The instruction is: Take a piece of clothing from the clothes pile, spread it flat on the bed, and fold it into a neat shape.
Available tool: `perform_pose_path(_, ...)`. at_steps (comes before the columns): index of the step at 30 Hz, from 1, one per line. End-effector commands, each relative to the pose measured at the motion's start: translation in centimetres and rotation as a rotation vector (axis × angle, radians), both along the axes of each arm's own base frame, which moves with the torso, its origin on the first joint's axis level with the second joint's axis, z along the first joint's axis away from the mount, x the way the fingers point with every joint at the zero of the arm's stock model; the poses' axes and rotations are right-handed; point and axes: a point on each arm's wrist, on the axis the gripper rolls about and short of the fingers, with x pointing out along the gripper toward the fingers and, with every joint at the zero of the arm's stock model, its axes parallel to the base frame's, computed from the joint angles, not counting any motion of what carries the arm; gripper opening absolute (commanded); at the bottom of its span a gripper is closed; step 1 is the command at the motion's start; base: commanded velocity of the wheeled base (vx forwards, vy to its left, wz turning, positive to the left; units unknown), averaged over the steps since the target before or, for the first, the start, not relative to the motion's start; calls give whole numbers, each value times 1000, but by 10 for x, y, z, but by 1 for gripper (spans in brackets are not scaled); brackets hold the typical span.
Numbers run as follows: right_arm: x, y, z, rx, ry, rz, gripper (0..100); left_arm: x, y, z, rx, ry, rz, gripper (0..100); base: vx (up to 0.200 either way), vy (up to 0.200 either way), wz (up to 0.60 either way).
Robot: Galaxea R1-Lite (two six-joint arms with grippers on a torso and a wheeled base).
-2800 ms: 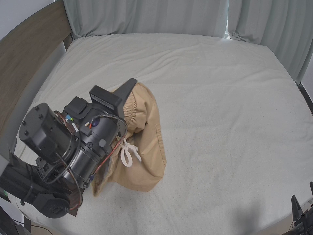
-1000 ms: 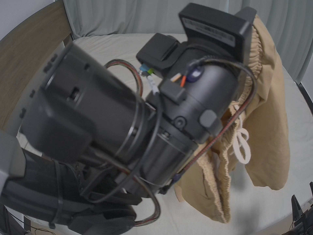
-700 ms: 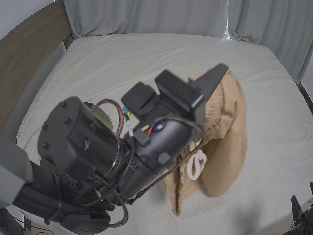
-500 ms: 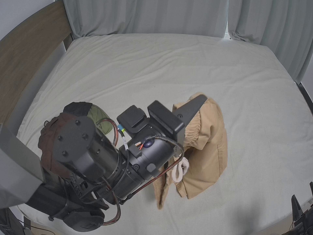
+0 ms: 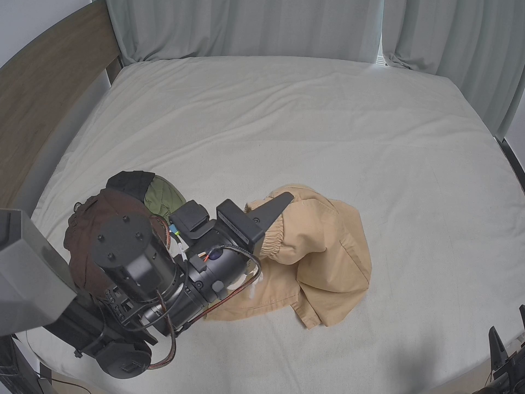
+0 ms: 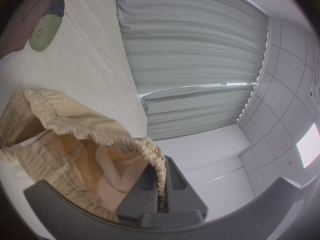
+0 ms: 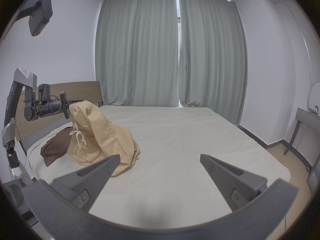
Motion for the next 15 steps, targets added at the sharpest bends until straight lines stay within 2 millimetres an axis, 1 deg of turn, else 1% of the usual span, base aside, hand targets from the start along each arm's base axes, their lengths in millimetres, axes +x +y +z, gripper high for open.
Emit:
perform_pose_path(1, 0, 0, -5, 0, 1, 1, 100, 6, 9, -4, 25, -1, 38, 0, 0, 0, 0)
perform_pose_path(5, 0, 0, -5, 0, 1, 1, 100, 7, 16, -11, 68, 4, 60, 0, 0, 0, 0)
perform_pose_path(9, 0, 0, -5, 0, 1, 1, 100, 20, 36, -18, 124, -2, 147, 0, 0, 0, 0)
perform_pose_path(10, 0, 0, -5, 0, 1, 1, 100, 22, 39, -18, 129, -3, 158, 0, 0, 0, 0)
perform_pose_path(11, 0, 0, -5, 0, 1, 1, 100, 27, 46, -19, 140, -3, 188, 0, 0, 0, 0)
perform_pose_path(13, 0, 0, -5, 0, 1, 1, 100, 29, 51, -21, 148, -1, 207, 0, 0, 0, 0)
perform_pose_path(15, 0, 0, -5, 0, 1, 1, 100, 31, 58, -27, 188, 8, 230, 0, 0, 0, 0)
